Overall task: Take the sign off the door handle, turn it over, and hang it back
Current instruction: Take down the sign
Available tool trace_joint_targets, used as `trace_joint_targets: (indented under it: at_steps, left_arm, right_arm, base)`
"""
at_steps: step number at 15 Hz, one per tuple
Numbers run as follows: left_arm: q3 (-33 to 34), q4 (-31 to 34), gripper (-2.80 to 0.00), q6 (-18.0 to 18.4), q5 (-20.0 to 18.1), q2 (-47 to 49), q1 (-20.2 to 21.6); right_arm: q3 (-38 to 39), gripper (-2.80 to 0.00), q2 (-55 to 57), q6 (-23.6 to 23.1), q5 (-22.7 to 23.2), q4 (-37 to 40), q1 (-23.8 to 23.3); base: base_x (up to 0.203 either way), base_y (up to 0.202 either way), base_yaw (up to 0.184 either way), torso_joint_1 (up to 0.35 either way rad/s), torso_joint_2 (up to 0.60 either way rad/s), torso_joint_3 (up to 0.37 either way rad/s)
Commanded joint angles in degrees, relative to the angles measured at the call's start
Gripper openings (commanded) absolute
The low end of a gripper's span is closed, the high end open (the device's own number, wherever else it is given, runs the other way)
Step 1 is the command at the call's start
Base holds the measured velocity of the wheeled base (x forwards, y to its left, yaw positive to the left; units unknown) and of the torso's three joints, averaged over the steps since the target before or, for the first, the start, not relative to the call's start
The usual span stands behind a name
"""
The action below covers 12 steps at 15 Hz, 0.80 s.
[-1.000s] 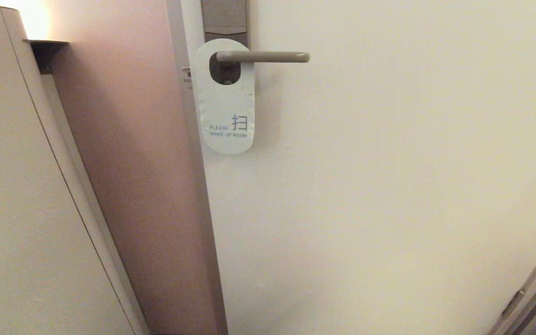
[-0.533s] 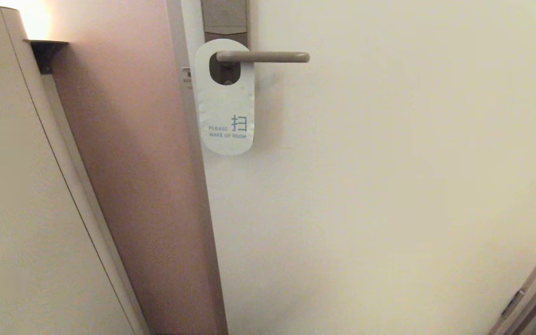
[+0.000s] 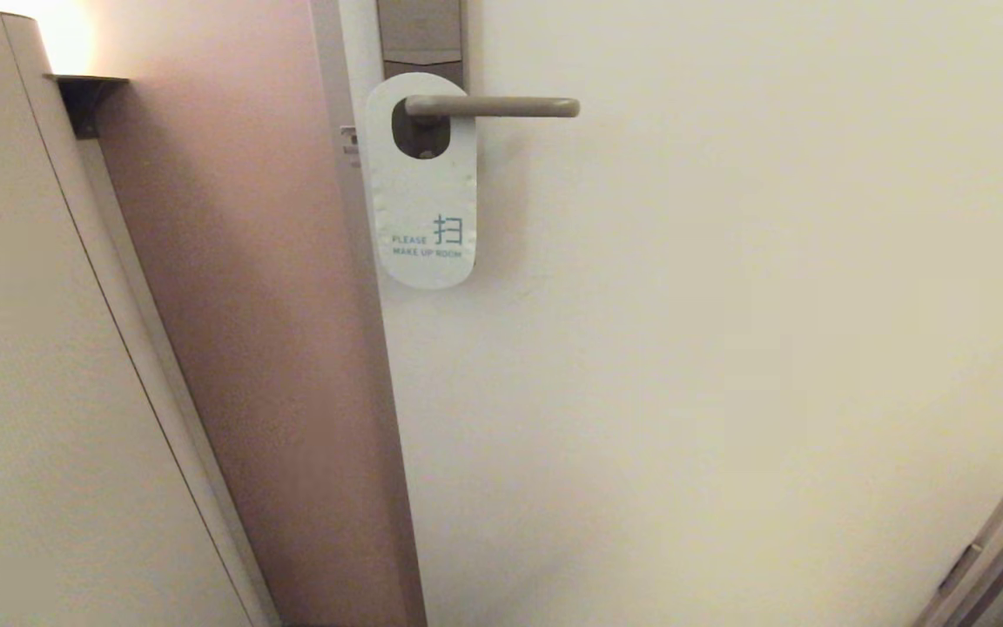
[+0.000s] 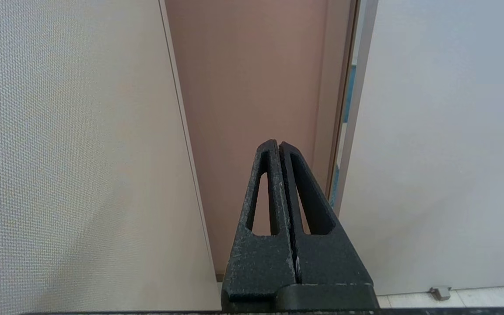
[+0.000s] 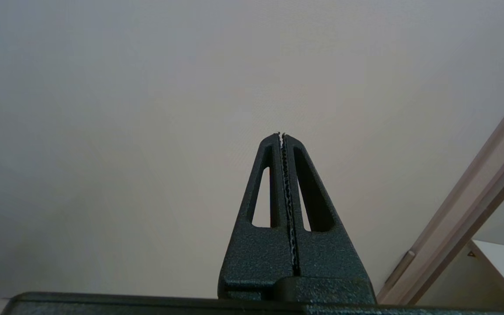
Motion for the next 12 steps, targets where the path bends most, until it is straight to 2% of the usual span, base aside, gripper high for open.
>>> trace_joint_targets:
  at_steps: [1, 12]
  left_arm:
    - [0.0, 0.0, -2.80, 0.0, 0.0, 0.0, 0.0]
    - [0.0, 0.0, -2.80, 0.3, -0.1, 0.0, 0.0]
  right_arm:
    - [0.0, -2.80, 0.0, -0.1, 0.0, 0.0, 0.0]
    - [0.0, -2.80, 0.0, -0.1, 0.0, 0.0, 0.0]
  base:
    - [0.000, 0.000, 0.000, 0.000, 0.00, 0.000]
    - [0.000, 0.000, 0.000, 0.000, 0.00, 0.000]
